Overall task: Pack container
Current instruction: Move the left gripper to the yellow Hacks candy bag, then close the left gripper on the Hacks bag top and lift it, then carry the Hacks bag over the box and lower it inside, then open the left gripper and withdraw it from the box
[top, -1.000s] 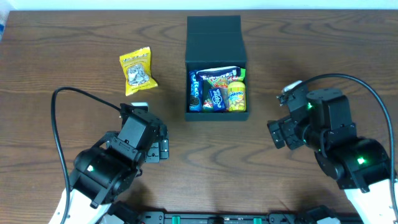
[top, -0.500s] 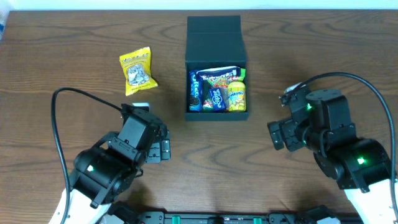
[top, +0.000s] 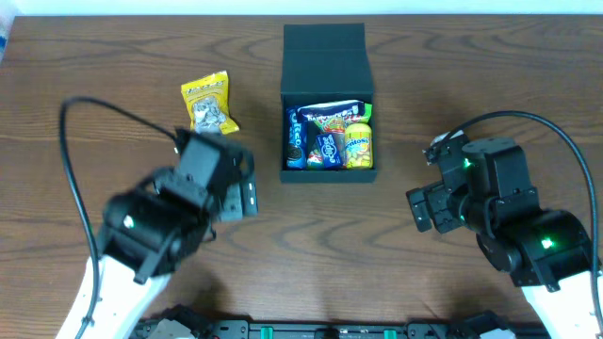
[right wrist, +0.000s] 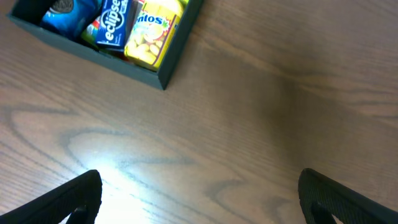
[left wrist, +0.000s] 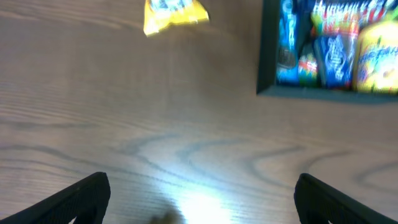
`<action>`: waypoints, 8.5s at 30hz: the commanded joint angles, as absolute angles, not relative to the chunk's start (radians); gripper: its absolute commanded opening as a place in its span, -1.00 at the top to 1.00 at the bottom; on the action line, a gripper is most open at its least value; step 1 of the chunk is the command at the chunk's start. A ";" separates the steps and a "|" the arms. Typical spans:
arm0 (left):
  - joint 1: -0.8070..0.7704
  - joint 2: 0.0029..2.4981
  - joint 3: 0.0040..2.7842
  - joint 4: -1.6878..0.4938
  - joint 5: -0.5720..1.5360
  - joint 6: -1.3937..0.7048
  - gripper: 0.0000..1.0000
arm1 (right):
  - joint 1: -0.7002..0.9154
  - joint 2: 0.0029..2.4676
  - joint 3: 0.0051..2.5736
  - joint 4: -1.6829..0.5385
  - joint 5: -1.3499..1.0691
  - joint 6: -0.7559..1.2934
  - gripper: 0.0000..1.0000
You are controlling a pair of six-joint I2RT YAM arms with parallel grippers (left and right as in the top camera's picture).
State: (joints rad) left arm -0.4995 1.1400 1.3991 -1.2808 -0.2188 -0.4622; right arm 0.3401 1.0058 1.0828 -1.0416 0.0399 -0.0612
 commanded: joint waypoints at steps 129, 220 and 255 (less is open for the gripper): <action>-0.044 2.223 1.703 -0.743 -0.084 -0.363 0.42 | 0.334 1.002 1.083 -1.032 0.049 -0.061 -0.99; -0.524 2.032 1.775 -1.014 -0.052 -0.566 0.88 | 0.334 1.002 1.083 -1.051 0.048 -0.060 -0.98; -0.435 1.888 1.825 -0.989 -0.039 -0.472 -0.91 | 0.334 1.002 1.056 -1.032 0.048 -0.060 -0.99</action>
State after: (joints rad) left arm -0.4896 1.9526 1.7790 -0.9882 -0.0296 -0.5106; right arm 0.3405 1.0058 1.0733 -1.0340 0.0410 -0.0616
